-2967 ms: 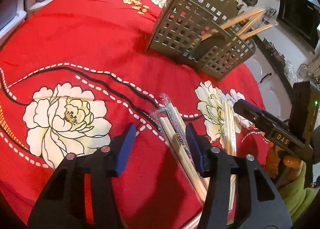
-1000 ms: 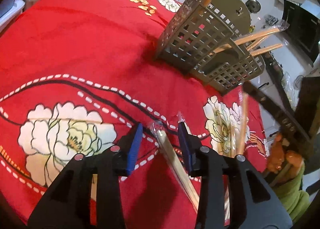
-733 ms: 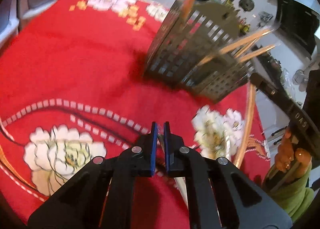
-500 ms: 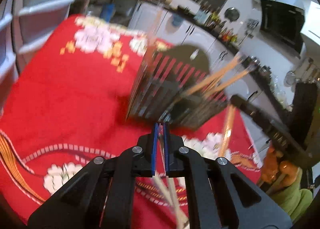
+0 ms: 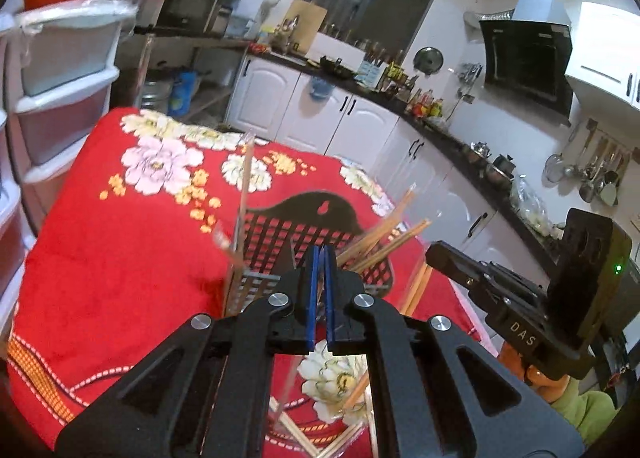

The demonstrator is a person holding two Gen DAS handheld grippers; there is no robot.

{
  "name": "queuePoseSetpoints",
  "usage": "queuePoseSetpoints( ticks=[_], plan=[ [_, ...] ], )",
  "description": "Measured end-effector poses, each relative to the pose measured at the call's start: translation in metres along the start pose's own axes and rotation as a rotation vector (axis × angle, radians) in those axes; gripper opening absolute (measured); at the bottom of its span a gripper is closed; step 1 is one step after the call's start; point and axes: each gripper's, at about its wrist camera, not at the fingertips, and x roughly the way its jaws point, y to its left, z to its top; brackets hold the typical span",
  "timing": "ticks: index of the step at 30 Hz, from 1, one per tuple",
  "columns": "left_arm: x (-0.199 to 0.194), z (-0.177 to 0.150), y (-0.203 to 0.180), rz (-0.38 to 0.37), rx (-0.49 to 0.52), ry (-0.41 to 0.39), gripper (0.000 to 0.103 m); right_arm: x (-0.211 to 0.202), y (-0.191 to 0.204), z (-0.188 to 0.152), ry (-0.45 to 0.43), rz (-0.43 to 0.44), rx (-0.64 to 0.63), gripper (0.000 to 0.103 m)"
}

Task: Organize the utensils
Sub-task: 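Raise the left tool's chopstick above the caddy while the right tool carries its own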

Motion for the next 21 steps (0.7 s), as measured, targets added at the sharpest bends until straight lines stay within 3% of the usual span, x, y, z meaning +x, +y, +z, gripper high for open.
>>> queuePoseSetpoints(
  ticks=[21],
  plan=[
    [-0.014, 0.044, -0.036, -0.081, 0.079, -0.102, 0.000, -0.029, -0.009, 0.037, -0.128, -0.038, -0.005, 0.005]
  ],
)
